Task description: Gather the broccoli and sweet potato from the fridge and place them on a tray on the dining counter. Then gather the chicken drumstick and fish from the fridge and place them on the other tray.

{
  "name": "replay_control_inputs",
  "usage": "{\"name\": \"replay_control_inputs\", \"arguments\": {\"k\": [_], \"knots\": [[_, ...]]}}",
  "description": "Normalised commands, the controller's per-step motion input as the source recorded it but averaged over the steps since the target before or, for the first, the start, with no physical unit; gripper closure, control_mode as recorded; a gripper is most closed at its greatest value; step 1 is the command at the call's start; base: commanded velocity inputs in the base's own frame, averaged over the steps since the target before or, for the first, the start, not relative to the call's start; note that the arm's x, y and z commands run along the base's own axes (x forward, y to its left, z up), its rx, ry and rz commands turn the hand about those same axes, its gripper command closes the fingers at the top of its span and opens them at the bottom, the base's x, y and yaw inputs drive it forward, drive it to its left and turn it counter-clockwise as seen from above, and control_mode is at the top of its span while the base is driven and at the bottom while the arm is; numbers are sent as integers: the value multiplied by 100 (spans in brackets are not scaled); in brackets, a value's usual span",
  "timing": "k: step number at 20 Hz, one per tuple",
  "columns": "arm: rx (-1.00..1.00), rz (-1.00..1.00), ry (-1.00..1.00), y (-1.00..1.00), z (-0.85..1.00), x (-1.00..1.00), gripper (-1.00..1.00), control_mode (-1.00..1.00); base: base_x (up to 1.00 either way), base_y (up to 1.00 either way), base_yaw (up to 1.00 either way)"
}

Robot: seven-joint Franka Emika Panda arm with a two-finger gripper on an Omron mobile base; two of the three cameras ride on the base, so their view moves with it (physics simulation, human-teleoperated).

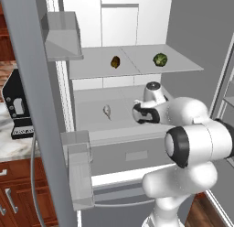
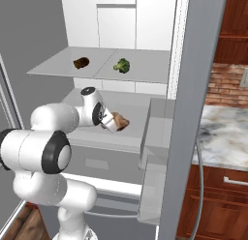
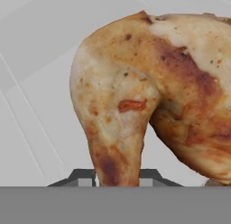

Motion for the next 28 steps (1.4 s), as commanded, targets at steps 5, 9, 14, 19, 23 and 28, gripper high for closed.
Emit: {"name": "replay_control_inputs", "arguments": {"k": [5, 9, 14, 19, 23, 28], "knots": [[-5, 6, 8, 0, 46, -41, 100, -100, 0, 0, 0], [-5, 8, 4, -1, 23, -42, 100, -100, 0, 0, 0], [-4, 11, 2, -7, 24, -46, 100, -100, 0, 0, 0], [-3, 16, 0, -12, 14, -51, 100, -100, 0, 0, 0], [-2, 18, 0, -10, 16, -61, 100, -100, 0, 0, 0], [-2, 17, 0, -1, 28, -65, 100, -100, 0, 0, 0]]}}
